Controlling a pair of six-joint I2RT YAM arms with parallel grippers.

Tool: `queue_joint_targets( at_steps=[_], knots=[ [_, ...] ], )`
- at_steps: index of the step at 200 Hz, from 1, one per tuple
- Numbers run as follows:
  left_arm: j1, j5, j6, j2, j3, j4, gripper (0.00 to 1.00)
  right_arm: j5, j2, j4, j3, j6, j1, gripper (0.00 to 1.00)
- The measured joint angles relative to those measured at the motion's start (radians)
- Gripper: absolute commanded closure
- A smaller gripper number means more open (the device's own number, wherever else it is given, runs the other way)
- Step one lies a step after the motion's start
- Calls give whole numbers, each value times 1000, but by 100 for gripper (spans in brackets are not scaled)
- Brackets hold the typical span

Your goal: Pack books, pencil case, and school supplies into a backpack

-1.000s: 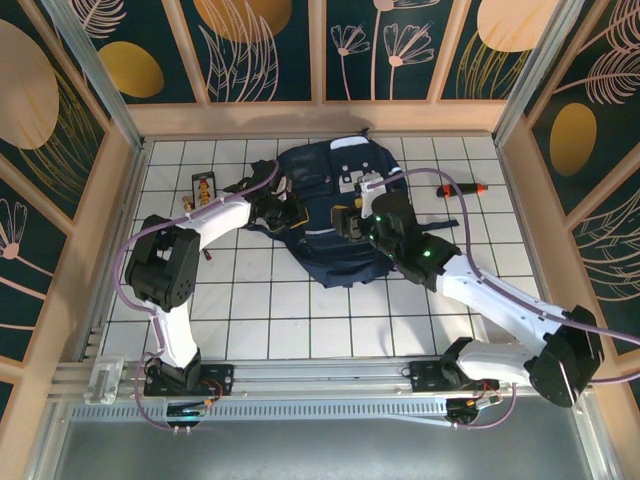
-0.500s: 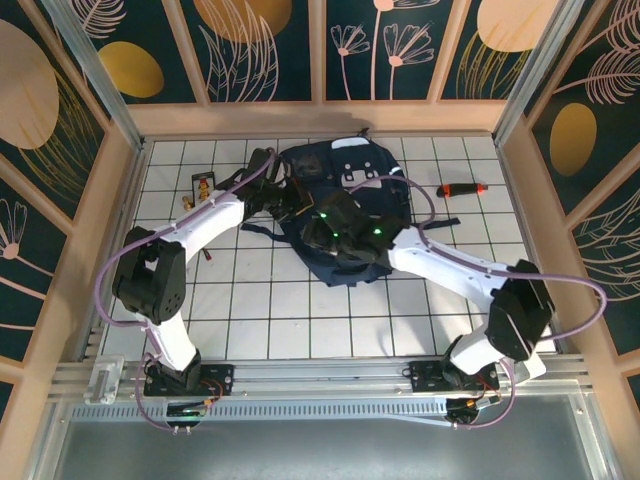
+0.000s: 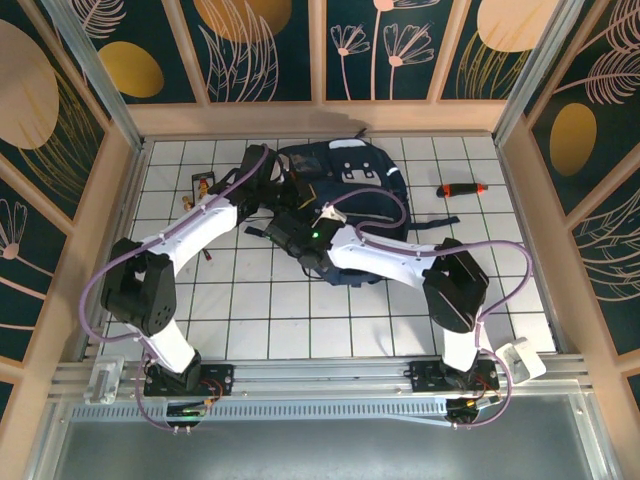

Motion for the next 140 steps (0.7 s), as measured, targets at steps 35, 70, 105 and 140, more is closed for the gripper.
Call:
queue_joint_targets(
  at_steps=[35,70,105,140],
  knots=[
    [4,4,-46,-19,-40,61,100,-29,-32,104,-40,-189,0,58],
    [4,21,-72,-28,-54,93,100,-202,-156,224,-117,-489,-25,53],
    [3,48,-76,-41,-61,95,100,-156,-185,116,-38,-524,-31,43],
    [2,53,-88,-60,-93,106,100,-78,-168,19,-8,-451,-7,42]
  ],
)
